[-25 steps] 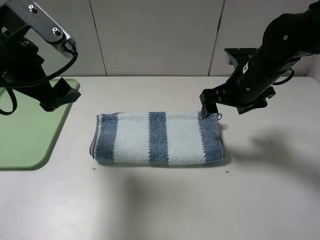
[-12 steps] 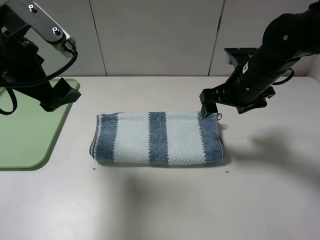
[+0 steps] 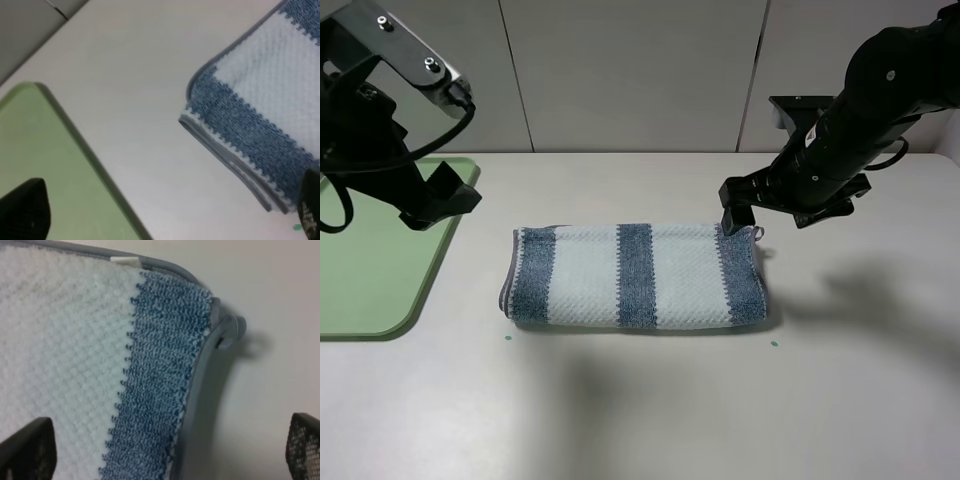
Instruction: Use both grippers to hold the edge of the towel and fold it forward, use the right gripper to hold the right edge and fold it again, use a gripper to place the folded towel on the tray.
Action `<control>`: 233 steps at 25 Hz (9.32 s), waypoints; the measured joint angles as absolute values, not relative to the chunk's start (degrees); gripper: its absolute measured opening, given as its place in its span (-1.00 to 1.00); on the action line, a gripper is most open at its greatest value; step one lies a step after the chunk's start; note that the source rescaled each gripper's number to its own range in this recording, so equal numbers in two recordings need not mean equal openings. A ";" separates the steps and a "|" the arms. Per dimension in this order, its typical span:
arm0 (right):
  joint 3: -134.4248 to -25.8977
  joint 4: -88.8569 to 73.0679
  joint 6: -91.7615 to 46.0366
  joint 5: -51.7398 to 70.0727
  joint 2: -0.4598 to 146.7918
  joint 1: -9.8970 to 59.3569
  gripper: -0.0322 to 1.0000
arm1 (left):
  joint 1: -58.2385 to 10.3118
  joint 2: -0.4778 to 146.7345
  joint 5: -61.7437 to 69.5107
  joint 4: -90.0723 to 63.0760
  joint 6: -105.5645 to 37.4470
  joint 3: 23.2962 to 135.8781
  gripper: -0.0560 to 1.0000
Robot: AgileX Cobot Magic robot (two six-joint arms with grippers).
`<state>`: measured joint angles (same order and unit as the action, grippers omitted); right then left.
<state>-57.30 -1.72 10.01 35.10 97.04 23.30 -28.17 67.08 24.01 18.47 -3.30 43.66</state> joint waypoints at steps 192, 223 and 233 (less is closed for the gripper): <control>-70.51 0.00 28.32 50.27 100.03 37.76 0.94 | -28.17 67.08 21.79 10.83 -3.38 43.66 0.97; -74.51 2.80 18.10 69.78 78.76 37.76 1.00 | -28.17 67.08 21.74 10.83 -3.38 43.66 0.96; -65.48 3.11 17.15 69.89 68.10 37.76 1.00 | -28.17 67.08 21.74 10.83 -3.38 43.66 0.96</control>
<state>-65.48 3.11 17.15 69.89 68.10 37.76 -28.17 67.08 21.74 10.83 -3.38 43.66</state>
